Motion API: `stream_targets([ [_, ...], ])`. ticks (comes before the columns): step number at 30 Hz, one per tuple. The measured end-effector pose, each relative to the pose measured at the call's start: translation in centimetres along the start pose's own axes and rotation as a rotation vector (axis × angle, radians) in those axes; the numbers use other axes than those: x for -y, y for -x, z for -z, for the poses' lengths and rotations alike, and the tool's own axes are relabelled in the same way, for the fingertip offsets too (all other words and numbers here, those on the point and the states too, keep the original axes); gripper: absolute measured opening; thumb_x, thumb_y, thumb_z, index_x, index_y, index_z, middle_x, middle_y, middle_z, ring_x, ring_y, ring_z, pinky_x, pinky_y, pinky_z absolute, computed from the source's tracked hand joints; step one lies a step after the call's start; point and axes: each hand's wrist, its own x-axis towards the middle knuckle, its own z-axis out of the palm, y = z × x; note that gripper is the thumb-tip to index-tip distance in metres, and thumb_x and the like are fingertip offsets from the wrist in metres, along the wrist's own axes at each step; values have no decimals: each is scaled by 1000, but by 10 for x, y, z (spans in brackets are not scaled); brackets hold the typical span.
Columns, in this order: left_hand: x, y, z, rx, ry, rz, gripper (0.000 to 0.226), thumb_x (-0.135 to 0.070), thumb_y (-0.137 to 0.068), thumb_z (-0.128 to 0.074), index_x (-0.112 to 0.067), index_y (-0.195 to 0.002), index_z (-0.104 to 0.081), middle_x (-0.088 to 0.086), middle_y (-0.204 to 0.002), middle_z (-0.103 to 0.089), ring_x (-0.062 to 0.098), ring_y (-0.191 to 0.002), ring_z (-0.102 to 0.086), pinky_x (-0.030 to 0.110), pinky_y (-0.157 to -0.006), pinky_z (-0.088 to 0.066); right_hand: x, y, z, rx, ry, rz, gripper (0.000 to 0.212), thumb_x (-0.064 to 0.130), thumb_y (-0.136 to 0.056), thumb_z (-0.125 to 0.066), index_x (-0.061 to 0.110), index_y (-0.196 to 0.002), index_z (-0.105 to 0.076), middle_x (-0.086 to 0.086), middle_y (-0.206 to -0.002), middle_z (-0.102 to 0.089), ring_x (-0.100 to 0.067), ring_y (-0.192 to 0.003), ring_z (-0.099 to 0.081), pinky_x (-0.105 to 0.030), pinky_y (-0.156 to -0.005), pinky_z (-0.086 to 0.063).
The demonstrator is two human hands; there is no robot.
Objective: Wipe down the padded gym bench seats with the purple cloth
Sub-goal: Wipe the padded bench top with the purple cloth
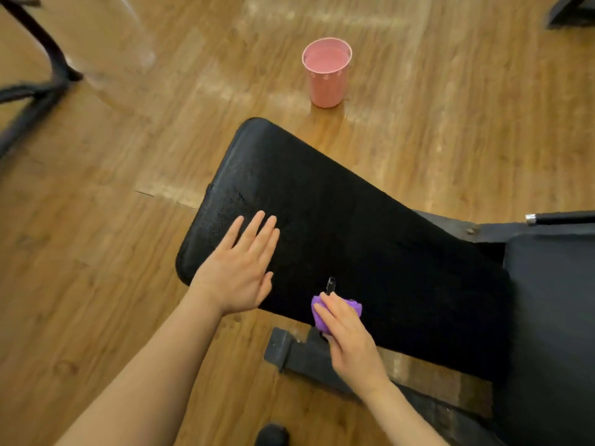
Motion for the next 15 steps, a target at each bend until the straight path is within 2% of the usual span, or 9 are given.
stream_targets([
  [3, 1, 0, -1, 3, -4, 9, 69, -40, -84, -32, 6, -132, -50, 26, -141, -45, 42, -133, -39, 54, -110, -19, -16, -21, 33, -120, -97, -72, 58, -6, -81, -64, 9, -135, -47, 5, -140, -40, -7, -134, -30, -11, -112, -13],
  [6, 2, 0, -2, 12, -6, 18, 69, -40, -84, -32, 6, -133, -49, 26, -141, -44, 42, -134, -37, 53, -112, -15, -31, -85, 75, -233, -166, -172, 53, -5, -86, -57, 6, -137, -44, 4, -142, -39, -3, -134, -27, -8, -109, -15],
  [8, 2, 2, -4, 5, -17, 15, 69, -39, -83, -33, 6, -132, -50, 26, -141, -44, 43, -134, -38, 53, -112, -14, -39, -134, 94, -247, -170, -220, 52, -3, -90, -53, 7, -140, -40, -1, -146, -38, -8, -137, -27, -14, -111, -16],
  [11, 2, 1, -4, 10, -40, 2, 69, -38, -80, -35, 6, -132, -51, 26, -142, -44, 43, -134, -38, 54, -112, -17, -47, -183, 96, -179, -178, -289, 51, 2, -94, -47, 10, -143, -36, -1, -151, -32, -12, -141, -23, -19, -111, -14],
  [15, 3, 1, -8, 4, -54, -13, 69, -38, -79, -36, 5, -132, -51, 26, -143, -43, 42, -136, -33, 55, -112, -17, -39, -175, 68, -224, -148, -360, 50, 5, -95, -46, 13, -144, -34, 2, -151, -32, -9, -140, -23, -18, -109, -13],
])
